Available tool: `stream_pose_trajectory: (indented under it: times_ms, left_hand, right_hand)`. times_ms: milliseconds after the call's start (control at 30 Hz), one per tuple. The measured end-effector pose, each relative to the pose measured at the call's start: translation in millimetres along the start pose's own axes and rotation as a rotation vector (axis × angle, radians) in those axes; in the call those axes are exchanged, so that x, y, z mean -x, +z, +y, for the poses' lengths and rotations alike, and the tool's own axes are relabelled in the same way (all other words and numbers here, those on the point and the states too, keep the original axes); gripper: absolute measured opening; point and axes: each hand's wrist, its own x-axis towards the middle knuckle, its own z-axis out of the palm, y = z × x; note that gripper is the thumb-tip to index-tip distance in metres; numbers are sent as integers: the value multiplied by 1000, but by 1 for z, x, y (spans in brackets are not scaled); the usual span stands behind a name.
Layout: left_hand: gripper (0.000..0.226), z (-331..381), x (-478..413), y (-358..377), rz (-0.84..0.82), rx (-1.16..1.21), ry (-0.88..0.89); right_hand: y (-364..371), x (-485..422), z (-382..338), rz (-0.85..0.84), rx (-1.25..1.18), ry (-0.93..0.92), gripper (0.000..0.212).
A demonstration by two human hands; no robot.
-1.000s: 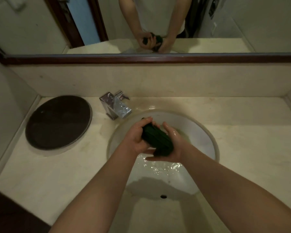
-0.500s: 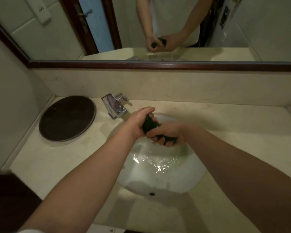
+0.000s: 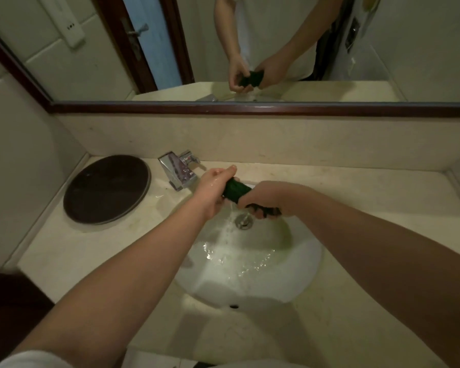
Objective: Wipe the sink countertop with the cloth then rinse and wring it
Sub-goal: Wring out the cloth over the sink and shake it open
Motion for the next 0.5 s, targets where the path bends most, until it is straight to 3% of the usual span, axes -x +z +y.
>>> stream_pose_trajectory:
  times_ms: [100, 233, 300, 400, 500]
  left_hand:
    - [35, 2, 11, -16, -74, -207, 260]
    - [80, -5, 28, -31, -240, -963, 870]
    - [75, -3, 26, -30, -191, -1227, 1157]
    - [43, 7, 19, -23, -135, -1225, 1537]
    - [34, 20, 15, -20, -185, -1230, 1646]
  right_hand:
    - [-14, 0, 4, -155, -230, 13, 15]
    - [-26, 10, -1, -379, -337, -10, 13]
    - [-26, 17, -5, -461, -297, -28, 17]
    - [-23, 25, -11, -579, -263, -39, 13]
    - [-20, 31, -15, -568, -226, -28, 18]
